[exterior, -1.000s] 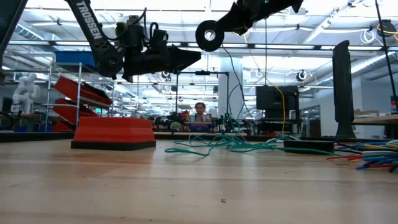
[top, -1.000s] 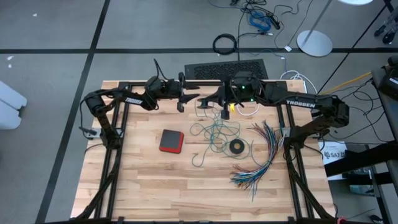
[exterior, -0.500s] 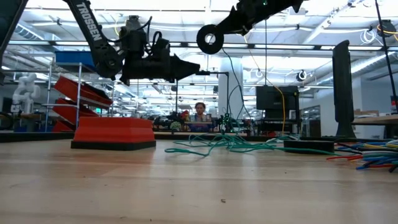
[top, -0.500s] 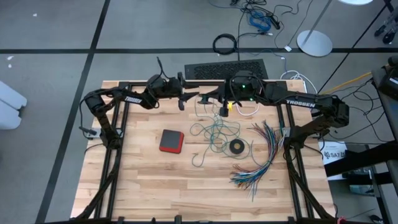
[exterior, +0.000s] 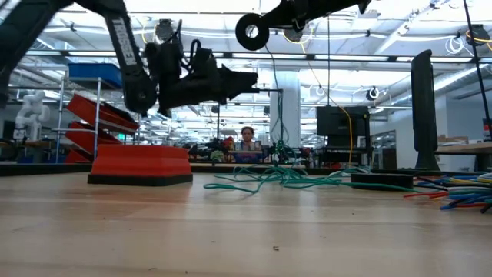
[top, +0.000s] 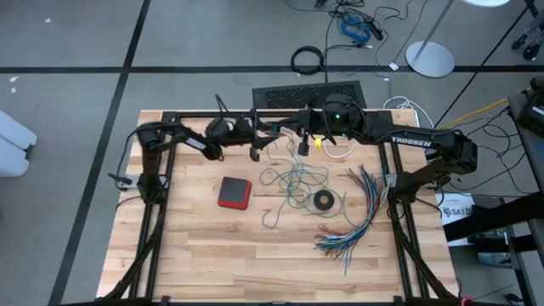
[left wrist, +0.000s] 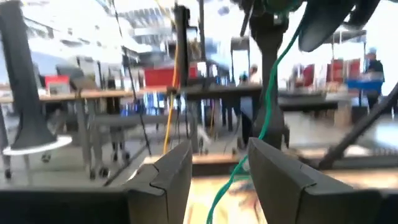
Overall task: Coiling cords
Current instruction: Coil the green wire cable on the spool
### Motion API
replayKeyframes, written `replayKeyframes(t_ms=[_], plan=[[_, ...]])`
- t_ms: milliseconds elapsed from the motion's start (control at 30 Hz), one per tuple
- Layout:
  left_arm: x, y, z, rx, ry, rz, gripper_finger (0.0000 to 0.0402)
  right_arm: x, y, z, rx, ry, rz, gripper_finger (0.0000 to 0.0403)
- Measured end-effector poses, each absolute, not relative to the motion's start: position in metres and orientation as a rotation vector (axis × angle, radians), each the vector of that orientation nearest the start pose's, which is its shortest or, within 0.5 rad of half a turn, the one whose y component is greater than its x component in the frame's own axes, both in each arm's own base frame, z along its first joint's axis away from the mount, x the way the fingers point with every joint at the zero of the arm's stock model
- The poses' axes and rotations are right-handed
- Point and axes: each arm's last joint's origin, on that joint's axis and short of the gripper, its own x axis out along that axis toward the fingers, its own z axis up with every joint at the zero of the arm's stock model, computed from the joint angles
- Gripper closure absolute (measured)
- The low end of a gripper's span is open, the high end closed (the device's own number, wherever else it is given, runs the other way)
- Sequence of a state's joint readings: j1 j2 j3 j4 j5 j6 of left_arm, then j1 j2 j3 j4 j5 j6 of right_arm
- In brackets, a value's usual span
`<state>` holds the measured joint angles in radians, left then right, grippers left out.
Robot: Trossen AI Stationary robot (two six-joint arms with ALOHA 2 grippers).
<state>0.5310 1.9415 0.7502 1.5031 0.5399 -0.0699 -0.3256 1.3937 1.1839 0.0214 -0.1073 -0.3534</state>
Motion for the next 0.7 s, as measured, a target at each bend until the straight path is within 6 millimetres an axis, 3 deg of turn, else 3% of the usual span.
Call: replayKeyframes(t_ms=[100, 267, 533, 700], plan=[[0.317, 0.161, 0.158, 0.05, -0.28, 0.01, 0.0237, 0.305, -0.1, 0.353, -0.31, 0.221, -0.181, 0.0403], [0.339, 0.154, 0.152, 0.006, -0.283, -0.078, 0.0237, 0.305, -0.1, 0.353, -0.311, 0.217, -0.181, 0.0403], [0.36, 0.141, 0.168, 0.055, -0.353, -0.117, 0.0237, 0.305, -0.1, 0.353, -0.312, 0.215, -0.182, 0.0403], [0.364, 0.142, 0.163, 0.04, -0.3, -0.068, 0.0237, 0.305, -0.1, 0.353, -0.313, 0.215, -0.182, 0.0403]])
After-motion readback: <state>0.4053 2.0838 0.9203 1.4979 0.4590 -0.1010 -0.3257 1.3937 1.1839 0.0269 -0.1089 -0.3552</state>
